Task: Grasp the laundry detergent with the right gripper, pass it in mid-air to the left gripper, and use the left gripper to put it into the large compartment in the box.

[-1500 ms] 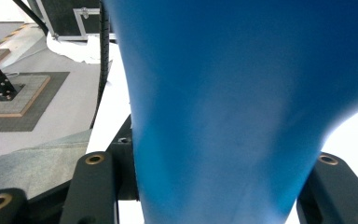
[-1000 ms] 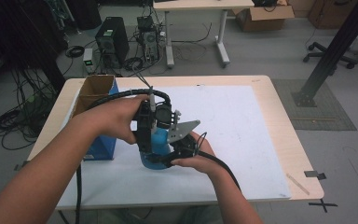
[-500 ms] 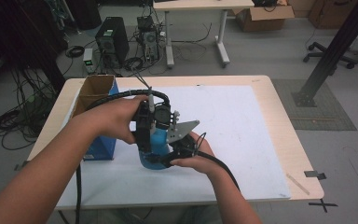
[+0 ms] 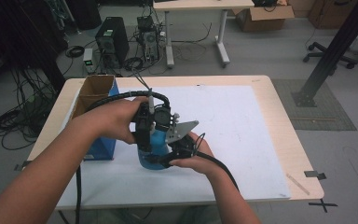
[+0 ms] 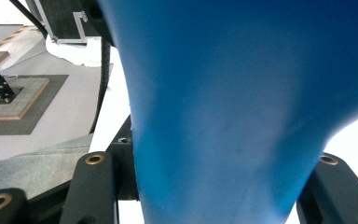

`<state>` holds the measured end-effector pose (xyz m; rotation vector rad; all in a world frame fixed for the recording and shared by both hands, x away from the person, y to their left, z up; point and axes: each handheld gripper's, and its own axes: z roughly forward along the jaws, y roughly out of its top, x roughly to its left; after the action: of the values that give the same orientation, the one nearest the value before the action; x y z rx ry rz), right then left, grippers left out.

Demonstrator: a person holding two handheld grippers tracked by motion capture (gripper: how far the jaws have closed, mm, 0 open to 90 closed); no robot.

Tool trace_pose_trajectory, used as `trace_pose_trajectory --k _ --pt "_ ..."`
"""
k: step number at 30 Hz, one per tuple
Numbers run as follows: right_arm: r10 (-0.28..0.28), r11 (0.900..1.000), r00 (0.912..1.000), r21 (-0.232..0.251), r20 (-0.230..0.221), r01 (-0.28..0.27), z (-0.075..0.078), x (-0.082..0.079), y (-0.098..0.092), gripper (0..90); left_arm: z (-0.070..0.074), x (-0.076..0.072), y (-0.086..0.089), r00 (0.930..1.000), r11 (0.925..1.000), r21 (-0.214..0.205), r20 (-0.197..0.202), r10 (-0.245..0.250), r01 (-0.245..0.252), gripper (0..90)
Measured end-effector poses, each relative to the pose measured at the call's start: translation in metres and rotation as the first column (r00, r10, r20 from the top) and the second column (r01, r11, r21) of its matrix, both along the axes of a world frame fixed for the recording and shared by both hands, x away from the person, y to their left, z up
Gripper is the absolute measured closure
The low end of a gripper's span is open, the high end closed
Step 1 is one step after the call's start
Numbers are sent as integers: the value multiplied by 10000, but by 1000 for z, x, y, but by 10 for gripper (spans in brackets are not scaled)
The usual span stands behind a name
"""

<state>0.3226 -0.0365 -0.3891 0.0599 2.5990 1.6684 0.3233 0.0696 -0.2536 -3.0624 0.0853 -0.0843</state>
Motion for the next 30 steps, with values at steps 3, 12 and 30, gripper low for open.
trace_pose_trajectory --k 3,12,30 --pt "-37 10000 10000 21 24 37 1 0 0 441 1 -1 0 9999 10000 -17 106 -71 71 384" --pt "-69 9999 9999 84 136 68 5 -2 -1 440 5 -5 -1 9993 9998 118 329 -151 148 389" --pt "-466 9954 9988 835 -159 478 11 -1 -15 274 13 -3 -2 9985 9999 105 538 -66 60 389"
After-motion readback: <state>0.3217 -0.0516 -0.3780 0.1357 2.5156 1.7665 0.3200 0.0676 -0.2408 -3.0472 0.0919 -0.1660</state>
